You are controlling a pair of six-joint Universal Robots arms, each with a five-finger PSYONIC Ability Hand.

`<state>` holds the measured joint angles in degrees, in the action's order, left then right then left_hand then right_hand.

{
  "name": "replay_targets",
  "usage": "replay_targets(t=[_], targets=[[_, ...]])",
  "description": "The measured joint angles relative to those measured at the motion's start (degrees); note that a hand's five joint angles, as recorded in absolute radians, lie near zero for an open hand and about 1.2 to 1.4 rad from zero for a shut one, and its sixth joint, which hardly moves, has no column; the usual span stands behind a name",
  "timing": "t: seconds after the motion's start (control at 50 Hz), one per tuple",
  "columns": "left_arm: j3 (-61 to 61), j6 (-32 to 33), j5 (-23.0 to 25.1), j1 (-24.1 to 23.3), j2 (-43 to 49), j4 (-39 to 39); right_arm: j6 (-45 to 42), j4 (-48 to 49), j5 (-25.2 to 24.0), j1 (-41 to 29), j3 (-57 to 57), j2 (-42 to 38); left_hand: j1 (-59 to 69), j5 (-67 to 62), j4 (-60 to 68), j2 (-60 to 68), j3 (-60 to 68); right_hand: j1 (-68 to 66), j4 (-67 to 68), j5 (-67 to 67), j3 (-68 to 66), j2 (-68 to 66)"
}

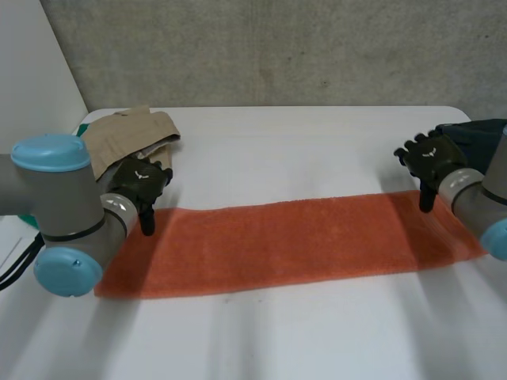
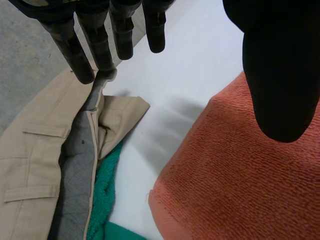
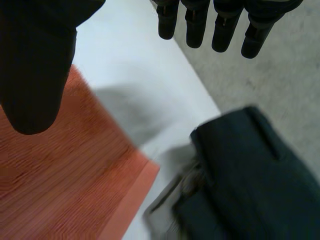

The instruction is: Fold the laundry.

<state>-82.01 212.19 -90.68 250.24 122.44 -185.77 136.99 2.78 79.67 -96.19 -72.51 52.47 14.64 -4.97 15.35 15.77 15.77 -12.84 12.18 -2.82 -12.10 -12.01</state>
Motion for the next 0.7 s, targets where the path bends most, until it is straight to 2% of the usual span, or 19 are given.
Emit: replay_targets(t=[0.12,0.18,0.34,0.46,0.5,0.52,0.6,0.7], targets=[[-4.64,-1.63,0.11,-0.05,-5.36,-1.68,3.03,-4.53,-3.13,6.12,-8.72,8.4,0.0,0.0,0.0,0.0,0.0,-0.12,0.18,-0.11,-0.27,-0.28],[-7.79,-3.92,0.51,-0.17,-9.15,-3.05,3.08,-7.28,-7.19,10.02,-13.54,12.24,0.0,0.0,0.0,0.0,0.0,-4.77,6.0,-5.7,-6.09,-6.19],[-12.5,-9.21,2.51,-1.21,-14.54,-5.77,-0.34,-5.81,-13.82,15.83,-19.85,13.15,0.0,0.01,0.0,0.0,0.0,-9.62,10.58,-10.82,-10.25,-9.79],[-13.52,-10.55,2.96,-2.1,-15.04,-6.86,-2.3,-0.65,-14.21,16.6,-20.96,9.28,0.0,0.0,0.0,0.0,0.0,-12.85,13.32,-13.27,-13.32,-12.4],[-13.68,-10.67,2.97,-2.43,-15.01,-7.04,-2.57,0.77,-14.11,16.65,-20.91,7.93,0.0,0.0,0.0,0.0,0.0,-18.31,18.52,-18.03,-18.93,-18.72],[-13.81,-10.71,2.96,-2.71,-14.97,-7.22,-2.71,1.76,-13.97,16.68,-20.77,6.8,0.0,0.0,0.0,0.0,0.0,-27.91,28.4,-27.29,-28.45,-28.69],[-14.13,-10.68,2.92,-3.16,-14.92,-7.58,-2.89,3.65,-13.22,16.95,-20.15,4.98,0.0,0.02,0.0,0.0,0.0,-49.87,52.64,-50.61,-52.58,-53.37],[-14.54,-10.56,2.84,-3.32,-15.56,-7.92,-3.27,8.43,-9.07,19.82,-20.81,5.73,0.0,0.0,0.0,0.0,0.0,-50.7,56.22,-53.04,-55.8,-55.59]])
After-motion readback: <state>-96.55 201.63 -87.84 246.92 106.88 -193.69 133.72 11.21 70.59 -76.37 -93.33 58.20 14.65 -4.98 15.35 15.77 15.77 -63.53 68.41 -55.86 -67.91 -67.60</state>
